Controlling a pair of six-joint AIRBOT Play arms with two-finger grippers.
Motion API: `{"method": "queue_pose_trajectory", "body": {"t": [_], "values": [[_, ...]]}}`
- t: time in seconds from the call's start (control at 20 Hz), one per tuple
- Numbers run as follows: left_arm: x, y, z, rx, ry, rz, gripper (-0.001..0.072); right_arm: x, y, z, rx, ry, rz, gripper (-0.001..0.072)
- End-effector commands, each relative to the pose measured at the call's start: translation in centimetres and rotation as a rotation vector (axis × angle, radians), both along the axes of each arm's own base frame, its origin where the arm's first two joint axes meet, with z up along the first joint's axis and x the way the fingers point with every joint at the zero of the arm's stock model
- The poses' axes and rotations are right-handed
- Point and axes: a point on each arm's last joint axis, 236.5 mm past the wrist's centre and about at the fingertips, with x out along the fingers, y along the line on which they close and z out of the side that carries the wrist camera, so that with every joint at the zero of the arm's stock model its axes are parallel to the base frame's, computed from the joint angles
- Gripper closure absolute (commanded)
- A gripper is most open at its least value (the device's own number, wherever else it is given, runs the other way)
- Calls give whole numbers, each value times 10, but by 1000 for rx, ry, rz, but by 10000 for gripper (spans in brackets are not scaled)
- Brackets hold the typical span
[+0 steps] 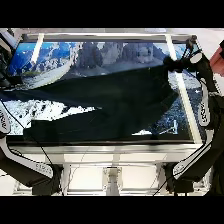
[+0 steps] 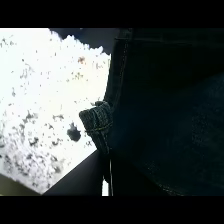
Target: Fold the clothes and pants, and hang the long-sleeved shirts on hangers.
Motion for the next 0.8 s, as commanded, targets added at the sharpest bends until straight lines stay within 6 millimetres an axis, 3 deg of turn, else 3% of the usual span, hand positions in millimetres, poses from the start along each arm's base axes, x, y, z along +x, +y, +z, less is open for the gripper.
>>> {"method": "queue_pose_trajectory", "body": {"t": [0.0,0.15,0.3,0.35,0.4,0.45,0.5,0.6,0.75], "values": [[19,-8,1,-18,-53,-93,684,24,-20,43,-19,-131,-100,694],[21,-26,-19,-90,-30,-150,683,20,-31,26,-61,-83,-126,693],[9,-39,-56,-166,48,-145,683,20,-35,24,-83,-78,-126,688],[4,-42,-68,-187,81,-139,674,19,-34,23,-82,-73,-123,592],[-1,-45,-79,-201,113,-136,645,17,-34,21,-85,-63,-119,435],[-4,-47,-86,-212,135,-136,506,14,-34,18,-91,-47,-114,373],[-6,-49,-91,-218,150,-137,424,9,-34,14,-101,-21,-100,372],[-7,-51,-89,-219,154,-140,422,-5,-40,3,-114,51,-79,369],[-8,-42,-65,-181,116,-139,422,-39,-55,-17,-101,205,-61,370]]}}
